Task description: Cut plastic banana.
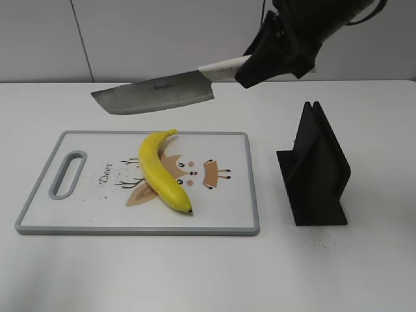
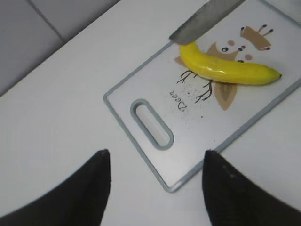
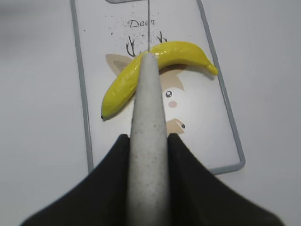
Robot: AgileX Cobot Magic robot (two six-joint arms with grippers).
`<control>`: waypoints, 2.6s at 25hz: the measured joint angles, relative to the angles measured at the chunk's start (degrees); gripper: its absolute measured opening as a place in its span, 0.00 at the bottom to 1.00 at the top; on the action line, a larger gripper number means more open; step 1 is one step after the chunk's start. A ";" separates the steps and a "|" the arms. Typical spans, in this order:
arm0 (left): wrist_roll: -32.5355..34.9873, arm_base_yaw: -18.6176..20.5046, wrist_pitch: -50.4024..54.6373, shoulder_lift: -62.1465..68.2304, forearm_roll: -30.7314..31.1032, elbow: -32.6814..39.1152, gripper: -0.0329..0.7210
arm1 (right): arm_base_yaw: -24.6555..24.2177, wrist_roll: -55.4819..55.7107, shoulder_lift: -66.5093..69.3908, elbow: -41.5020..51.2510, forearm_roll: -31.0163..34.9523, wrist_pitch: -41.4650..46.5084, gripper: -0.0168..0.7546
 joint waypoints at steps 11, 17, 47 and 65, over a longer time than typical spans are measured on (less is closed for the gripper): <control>40.55 0.00 0.58 25.43 -19.01 -9.02 0.77 | 0.07 -8.56 10.44 -9.97 6.25 6.29 0.27; 48.37 0.00 -2.10 33.62 -21.54 -9.30 0.76 | 0.07 -11.56 14.37 -13.63 7.03 7.66 0.26; 55.88 -0.52 -10.16 44.05 -25.88 -9.46 0.03 | 6.02 1.43 16.75 -14.38 -10.76 1.67 0.29; 50.36 -6.65 -12.86 52.40 -24.94 -9.75 0.02 | 7.30 14.00 23.70 -14.39 -25.04 3.06 0.33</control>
